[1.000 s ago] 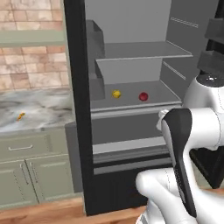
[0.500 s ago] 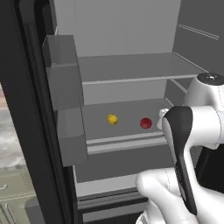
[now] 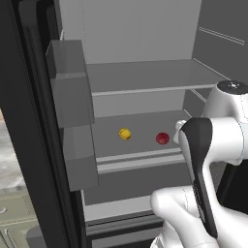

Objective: Open the fridge, remove the pear, lemon, and shrimp, and place them on any counter.

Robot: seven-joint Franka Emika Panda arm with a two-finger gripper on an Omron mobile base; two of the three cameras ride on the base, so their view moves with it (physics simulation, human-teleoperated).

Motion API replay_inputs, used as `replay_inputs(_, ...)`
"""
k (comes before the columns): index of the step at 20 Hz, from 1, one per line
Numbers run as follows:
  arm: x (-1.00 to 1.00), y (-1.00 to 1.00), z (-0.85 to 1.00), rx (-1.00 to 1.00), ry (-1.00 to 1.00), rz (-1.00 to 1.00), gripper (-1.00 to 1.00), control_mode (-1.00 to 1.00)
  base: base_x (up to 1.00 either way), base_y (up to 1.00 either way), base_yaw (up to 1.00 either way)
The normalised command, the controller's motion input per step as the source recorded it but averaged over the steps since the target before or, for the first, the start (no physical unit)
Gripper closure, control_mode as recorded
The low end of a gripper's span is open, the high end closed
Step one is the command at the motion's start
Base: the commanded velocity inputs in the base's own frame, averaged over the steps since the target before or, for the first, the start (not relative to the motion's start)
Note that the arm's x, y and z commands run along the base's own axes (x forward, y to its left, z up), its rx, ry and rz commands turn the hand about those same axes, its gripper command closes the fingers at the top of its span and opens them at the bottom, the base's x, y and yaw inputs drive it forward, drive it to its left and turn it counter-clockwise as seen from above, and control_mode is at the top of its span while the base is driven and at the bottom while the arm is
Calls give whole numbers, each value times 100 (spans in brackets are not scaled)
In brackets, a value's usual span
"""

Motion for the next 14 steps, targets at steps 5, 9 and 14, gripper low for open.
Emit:
replay_inputs(5,0,0,0,0,0,0,-100,100,0,0,0)
replay_inputs(9,0,0,0,0,0,0,-100,100,0,0,0)
replay_inputs(14,23,-1,-8,1,1,3,-100,-100,0,0,0)
